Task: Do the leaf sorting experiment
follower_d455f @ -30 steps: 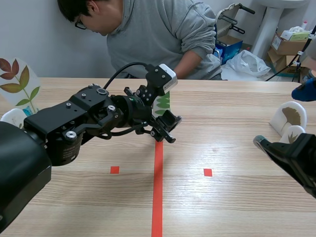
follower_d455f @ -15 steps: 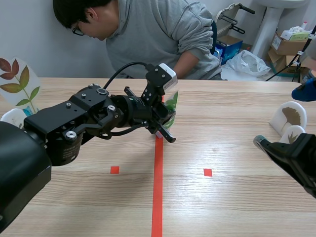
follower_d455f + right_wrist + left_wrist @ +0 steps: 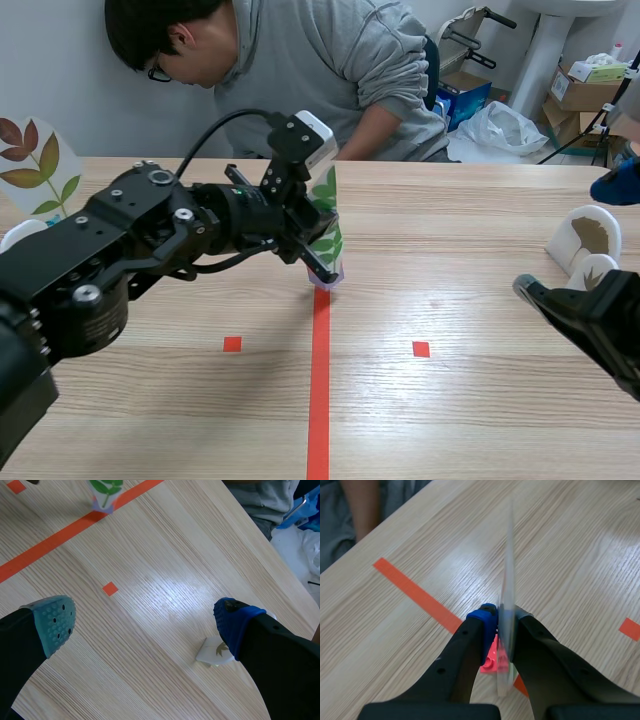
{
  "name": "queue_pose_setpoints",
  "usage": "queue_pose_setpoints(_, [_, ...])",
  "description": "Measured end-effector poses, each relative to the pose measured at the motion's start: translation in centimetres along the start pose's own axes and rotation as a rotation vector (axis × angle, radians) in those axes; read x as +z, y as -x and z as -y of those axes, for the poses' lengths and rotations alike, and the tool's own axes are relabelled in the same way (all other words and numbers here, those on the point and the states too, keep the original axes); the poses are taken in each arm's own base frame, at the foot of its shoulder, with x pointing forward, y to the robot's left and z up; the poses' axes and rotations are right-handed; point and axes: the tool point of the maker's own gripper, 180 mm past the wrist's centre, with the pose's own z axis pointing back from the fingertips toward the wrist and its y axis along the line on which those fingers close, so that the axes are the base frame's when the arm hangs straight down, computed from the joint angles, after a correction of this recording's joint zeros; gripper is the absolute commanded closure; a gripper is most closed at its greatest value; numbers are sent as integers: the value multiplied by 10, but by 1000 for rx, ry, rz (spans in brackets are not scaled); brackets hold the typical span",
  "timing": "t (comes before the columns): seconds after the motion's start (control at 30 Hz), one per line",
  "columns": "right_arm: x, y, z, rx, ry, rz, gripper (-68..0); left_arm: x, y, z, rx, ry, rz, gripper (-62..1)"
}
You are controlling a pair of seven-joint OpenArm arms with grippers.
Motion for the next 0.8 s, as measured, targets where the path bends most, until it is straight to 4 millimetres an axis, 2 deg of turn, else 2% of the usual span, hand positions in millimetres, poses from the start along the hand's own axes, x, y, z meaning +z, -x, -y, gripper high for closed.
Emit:
queue_pose_setpoints(0.13, [0, 0, 0, 0, 0, 3, -564, 33, 0, -14, 82, -75, 45, -41])
queue_pose_setpoints(0.23, [0, -1, 0, 0, 0, 3, -564, 65, 9, -37, 163, -169, 66, -41])
queue_pose_setpoints(0.47, [0, -1, 0, 0, 0, 4, -564, 131, 62, -86, 301, -387, 21, -41])
queue_pose_setpoints(0.53, [0, -1, 0, 0, 0, 4, -564, 146, 70, -99, 330, -445, 29, -41])
queue_pose_setpoints(0.67, [0, -1, 0, 0, 0, 4, -564, 172, 81, -132, 356, -575, 39, -41])
queue_pose_setpoints(0.8, [0, -1, 0, 0, 0, 6, -564, 182, 102, -154, 353, -627, -3, -41])
